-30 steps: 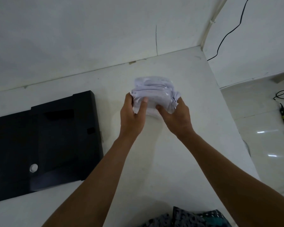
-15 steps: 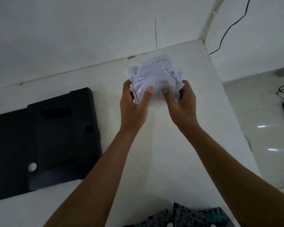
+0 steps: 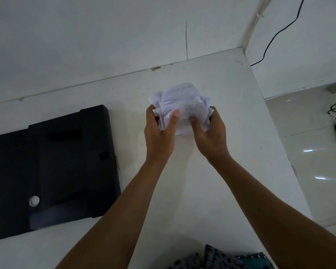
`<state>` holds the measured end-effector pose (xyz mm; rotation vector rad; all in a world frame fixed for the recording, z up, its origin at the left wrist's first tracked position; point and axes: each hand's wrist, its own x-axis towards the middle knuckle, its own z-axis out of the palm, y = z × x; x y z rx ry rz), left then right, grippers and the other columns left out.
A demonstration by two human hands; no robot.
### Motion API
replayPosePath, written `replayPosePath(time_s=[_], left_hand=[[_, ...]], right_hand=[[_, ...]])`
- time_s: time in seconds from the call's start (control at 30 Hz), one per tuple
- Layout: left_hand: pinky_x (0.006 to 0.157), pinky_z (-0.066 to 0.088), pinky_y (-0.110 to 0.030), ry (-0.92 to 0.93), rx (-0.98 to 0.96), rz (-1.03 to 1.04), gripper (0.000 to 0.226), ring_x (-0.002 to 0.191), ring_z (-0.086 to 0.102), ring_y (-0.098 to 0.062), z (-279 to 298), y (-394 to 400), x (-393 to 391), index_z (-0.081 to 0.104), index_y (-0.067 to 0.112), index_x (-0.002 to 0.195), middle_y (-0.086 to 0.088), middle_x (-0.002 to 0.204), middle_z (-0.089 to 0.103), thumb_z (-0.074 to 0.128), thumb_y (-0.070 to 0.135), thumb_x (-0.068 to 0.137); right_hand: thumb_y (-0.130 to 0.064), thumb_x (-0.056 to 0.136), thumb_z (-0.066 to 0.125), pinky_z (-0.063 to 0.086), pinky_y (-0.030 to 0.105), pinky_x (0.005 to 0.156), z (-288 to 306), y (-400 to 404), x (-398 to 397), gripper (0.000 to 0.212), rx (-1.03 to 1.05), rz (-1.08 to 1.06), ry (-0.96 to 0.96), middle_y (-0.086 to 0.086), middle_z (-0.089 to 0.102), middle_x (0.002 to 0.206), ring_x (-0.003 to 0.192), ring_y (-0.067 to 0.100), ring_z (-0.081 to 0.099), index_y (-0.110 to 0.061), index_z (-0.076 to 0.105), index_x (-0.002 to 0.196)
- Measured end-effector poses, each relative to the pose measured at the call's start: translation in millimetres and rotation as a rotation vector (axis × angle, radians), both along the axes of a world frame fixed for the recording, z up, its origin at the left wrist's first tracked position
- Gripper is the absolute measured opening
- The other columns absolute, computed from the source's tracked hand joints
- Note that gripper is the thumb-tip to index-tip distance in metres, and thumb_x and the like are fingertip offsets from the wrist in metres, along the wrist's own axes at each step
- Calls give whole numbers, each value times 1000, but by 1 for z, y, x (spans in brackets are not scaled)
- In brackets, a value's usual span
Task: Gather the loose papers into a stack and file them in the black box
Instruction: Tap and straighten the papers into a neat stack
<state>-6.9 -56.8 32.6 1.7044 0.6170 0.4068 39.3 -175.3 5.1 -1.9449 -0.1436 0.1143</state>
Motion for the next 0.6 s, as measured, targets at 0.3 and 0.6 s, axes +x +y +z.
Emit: replayPosePath(time_s=[0.3, 0.6], left_hand=[[93, 48, -11, 68, 142, -91, 53, 111, 57, 11, -11, 15, -5, 46, 15, 139, 8, 130, 58, 69, 28, 93], [85, 52, -15, 33, 121, -59, 33, 105, 62, 2, -4, 10, 1, 51, 18, 131, 12, 116, 64, 57, 29, 101]], right_hand=[[-24, 92, 70, 51, 24, 80, -3, -5, 1, 28, -18, -6, -70, -5, 67, 104, 93, 5, 63, -8, 59, 113], [-25, 95, 65, 44, 14, 73, 2, 6, 1, 29, 62, -8, -10, -13, 62, 100, 85, -11, 57, -8, 55, 116]])
